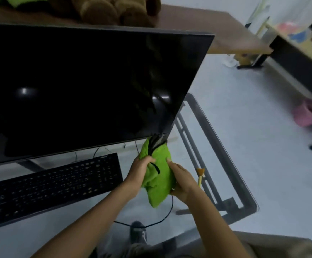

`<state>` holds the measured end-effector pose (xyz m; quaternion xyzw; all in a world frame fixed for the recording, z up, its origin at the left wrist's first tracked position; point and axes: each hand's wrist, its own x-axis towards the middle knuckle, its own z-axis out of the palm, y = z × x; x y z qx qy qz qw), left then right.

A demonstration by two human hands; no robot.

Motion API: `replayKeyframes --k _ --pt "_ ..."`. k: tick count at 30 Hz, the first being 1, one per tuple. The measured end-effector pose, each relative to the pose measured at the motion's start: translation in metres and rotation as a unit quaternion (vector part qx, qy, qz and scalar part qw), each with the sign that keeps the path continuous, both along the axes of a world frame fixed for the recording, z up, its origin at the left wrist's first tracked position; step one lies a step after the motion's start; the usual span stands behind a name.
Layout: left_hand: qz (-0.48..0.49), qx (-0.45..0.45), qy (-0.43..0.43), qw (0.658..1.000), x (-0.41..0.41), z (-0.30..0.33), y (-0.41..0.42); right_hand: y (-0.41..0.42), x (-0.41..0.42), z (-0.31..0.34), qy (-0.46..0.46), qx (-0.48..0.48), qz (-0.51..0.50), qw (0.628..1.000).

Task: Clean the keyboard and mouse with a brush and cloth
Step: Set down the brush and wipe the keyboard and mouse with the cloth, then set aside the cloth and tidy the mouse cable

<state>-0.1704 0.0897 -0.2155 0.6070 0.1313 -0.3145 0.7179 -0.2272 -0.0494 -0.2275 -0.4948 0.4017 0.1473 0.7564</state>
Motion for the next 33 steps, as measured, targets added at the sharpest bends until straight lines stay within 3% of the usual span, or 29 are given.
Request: replayKeyframes --k 2,4,7,10,12,14,18,20,23,24,26,28,29,33 --pt "-0.031 0.005 0.031 0.999 0.004 -0.010 -0.024 -0.031 -0.009 -0.014 -0.041 -0.009 -0.048 0.998" --pt "-0.063 0.025 0.032 0.997 0.007 -0.023 -0.045 -0.057 -0.015 -0.020 -0.062 -0.130 -0.072 0.987" --pt "-0.089 0.068 0.030 0.993 0.008 -0.052 -0.077 -0.088 -0.018 -0.029 -0.055 -0.438 0.019 0.897" --pt "-0.111 0.119 0.014 0.987 0.010 -0.082 -0.104 -0.109 -0.011 -0.049 -0.085 -0.527 0.086 0.841" --pt "-0.150 0.207 -0.072 0.964 0.013 -0.098 -0.116 -0.118 -0.004 -0.065 -0.089 -0.562 0.162 0.806" --pt "-0.213 0.302 -0.212 0.904 0.015 -0.112 -0.122 -0.122 -0.002 -0.081 -0.064 -0.585 0.250 0.769" --pt "-0.329 0.467 -0.446 0.689 0.010 -0.132 -0.125 -0.133 -0.009 -0.105 0.039 -0.651 0.438 0.619" --pt "-0.340 0.503 -0.492 0.624 0.007 -0.139 -0.123 -0.134 -0.012 -0.105 0.086 -0.666 0.448 0.590" --pt "-0.341 0.492 -0.489 0.635 0.009 -0.132 -0.111 -0.125 -0.006 -0.100 0.116 -0.707 0.394 0.576" --pt "-0.325 0.475 -0.490 0.655 0.011 -0.126 -0.103 -0.116 -0.001 -0.097 0.079 -0.721 0.371 0.581" --pt "-0.281 0.449 -0.477 0.701 0.012 -0.114 -0.076 -0.086 0.007 -0.096 -0.089 -0.710 0.345 0.607" --pt "-0.211 0.442 -0.448 0.748 0.006 -0.105 -0.035 -0.040 0.012 -0.097 -0.274 -0.632 0.350 0.634" --pt "-0.166 0.446 -0.430 0.767 0.001 -0.103 -0.010 -0.013 0.013 -0.098 -0.325 -0.591 0.372 0.638" --pt "-0.027 0.515 -0.360 0.777 -0.010 -0.106 0.104 0.065 0.025 -0.114 -0.352 -0.506 0.449 0.646"
